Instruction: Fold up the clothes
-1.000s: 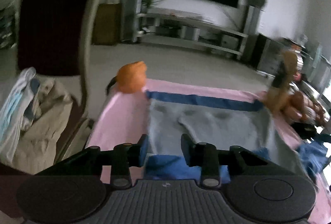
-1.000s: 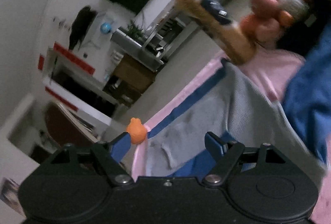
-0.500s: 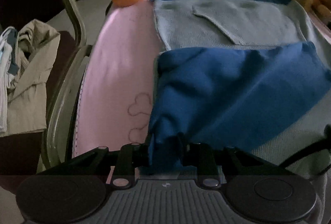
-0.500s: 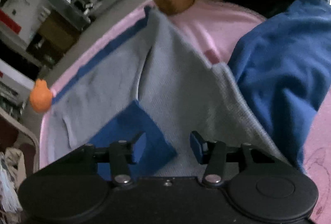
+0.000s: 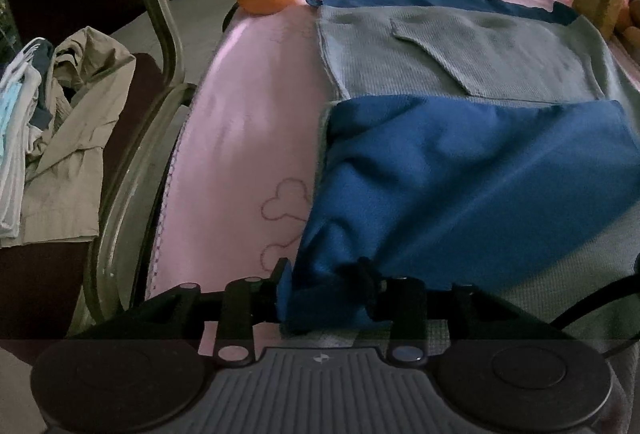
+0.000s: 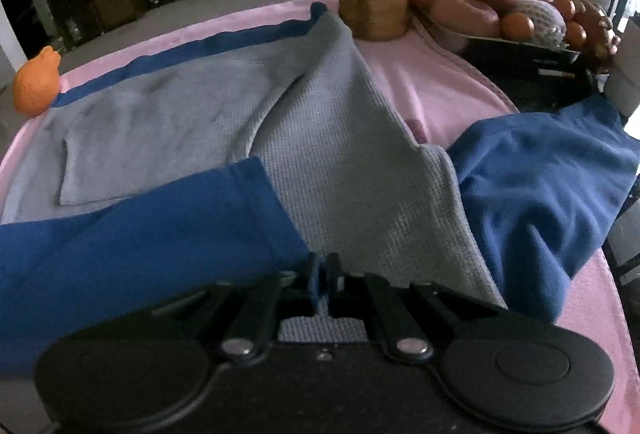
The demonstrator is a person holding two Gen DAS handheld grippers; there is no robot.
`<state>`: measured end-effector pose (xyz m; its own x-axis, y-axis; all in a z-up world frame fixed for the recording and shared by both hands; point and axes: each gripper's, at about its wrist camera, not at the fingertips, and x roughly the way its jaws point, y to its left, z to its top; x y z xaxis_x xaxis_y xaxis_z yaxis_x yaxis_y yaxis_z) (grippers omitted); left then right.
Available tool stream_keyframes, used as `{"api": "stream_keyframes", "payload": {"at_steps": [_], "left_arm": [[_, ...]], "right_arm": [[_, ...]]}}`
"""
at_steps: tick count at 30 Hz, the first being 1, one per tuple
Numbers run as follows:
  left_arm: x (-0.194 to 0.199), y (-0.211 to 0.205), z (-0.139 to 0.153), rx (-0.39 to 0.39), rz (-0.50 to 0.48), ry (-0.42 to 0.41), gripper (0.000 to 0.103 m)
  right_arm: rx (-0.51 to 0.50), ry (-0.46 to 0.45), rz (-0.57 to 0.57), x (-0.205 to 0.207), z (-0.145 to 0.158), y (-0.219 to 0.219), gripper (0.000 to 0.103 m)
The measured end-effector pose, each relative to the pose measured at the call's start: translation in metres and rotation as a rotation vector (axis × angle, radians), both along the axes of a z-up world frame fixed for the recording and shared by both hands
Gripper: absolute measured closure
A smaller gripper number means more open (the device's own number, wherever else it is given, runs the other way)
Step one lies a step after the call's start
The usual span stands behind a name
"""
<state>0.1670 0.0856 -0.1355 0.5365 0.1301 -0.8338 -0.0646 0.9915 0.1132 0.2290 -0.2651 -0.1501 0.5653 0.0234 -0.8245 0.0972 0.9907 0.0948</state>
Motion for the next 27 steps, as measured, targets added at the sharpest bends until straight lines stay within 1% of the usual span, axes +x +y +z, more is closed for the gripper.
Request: {"api": "stream_keyframes", "payload": {"at_steps": [1,2,3,6,8,9,10,12,13,14,15,17,18,19,21,23,25,26,27], "left_arm": [[-0.003,0.002,0.005,-0.020,0.002,-0.021,0.074],[-0.006,0.004,0.009,-0.040,0.004,-0.041,0.076],[-0.011,0.007,0.018,-0.068,-0.001,-0.085,0.076],[-0.022,0.011,0.036,-0.133,0.003,-0.189,0.076],[-0.025,0.009,0.035,-0.143,0.022,-0.176,0.078],[-0.025,0.007,0.030,-0.132,0.029,-0.143,0.082],[-0.023,0.002,0.022,-0.103,0.024,-0.101,0.083],[-0.018,-0.008,0.005,-0.033,0.006,-0.015,0.083],[-0.016,-0.010,0.000,-0.010,0.003,0.004,0.081],[-0.014,-0.011,-0.003,0.010,0.002,0.013,0.077],[-0.012,-0.012,-0.007,0.030,0.000,0.023,0.076],[-0.011,-0.009,-0.007,0.020,0.008,0.027,0.075],[-0.011,-0.008,-0.007,0.013,0.010,0.023,0.075],[-0.012,-0.006,-0.006,0.007,0.012,0.019,0.075],[-0.015,-0.006,-0.003,-0.001,0.011,0.003,0.075],[-0.018,-0.004,0.005,-0.033,0.009,-0.030,0.076],[-0.023,-0.007,0.020,-0.089,0.026,-0.077,0.077],[-0.026,-0.011,0.030,-0.124,0.031,-0.103,0.076],[-0.029,-0.017,0.039,-0.152,0.030,-0.128,0.076]], "right_arm": [[0.027,-0.008,-0.018,-0.002,0.004,-0.004,0.080],[0.054,-0.017,-0.035,-0.005,0.009,-0.008,0.078],[0.086,-0.030,-0.041,-0.007,0.013,-0.012,0.074],[0.189,-0.076,-0.040,-0.015,0.027,-0.022,0.073],[0.267,-0.097,-0.029,-0.016,0.033,-0.028,0.074],[0.312,-0.091,-0.009,-0.013,0.032,-0.028,0.080],[0.347,-0.078,0.012,-0.010,0.029,-0.025,0.088],[0.392,-0.050,0.055,-0.003,0.022,-0.015,0.091],[0.384,-0.038,0.069,0.001,0.018,-0.010,0.091],[0.371,-0.025,0.081,0.004,0.014,-0.005,0.091],[0.358,-0.012,0.092,0.008,0.009,0.000,0.091],[0.315,0.028,0.101,0.014,0.000,0.009,0.091],[0.278,0.059,0.091,0.016,-0.006,0.011,0.098],[0.271,0.058,0.084,0.014,-0.005,0.009,0.103],[0.281,0.028,0.072,0.007,0.004,0.002,0.103],[0.291,-0.002,0.061,0.000,0.014,-0.006,0.101],[0.301,-0.032,0.049,-0.006,0.023,-0.013,0.096],[0.306,-0.047,0.043,-0.010,0.028,-0.017,0.096],[0.327,-0.082,0.028,-0.014,0.035,-0.026,0.095]]}}
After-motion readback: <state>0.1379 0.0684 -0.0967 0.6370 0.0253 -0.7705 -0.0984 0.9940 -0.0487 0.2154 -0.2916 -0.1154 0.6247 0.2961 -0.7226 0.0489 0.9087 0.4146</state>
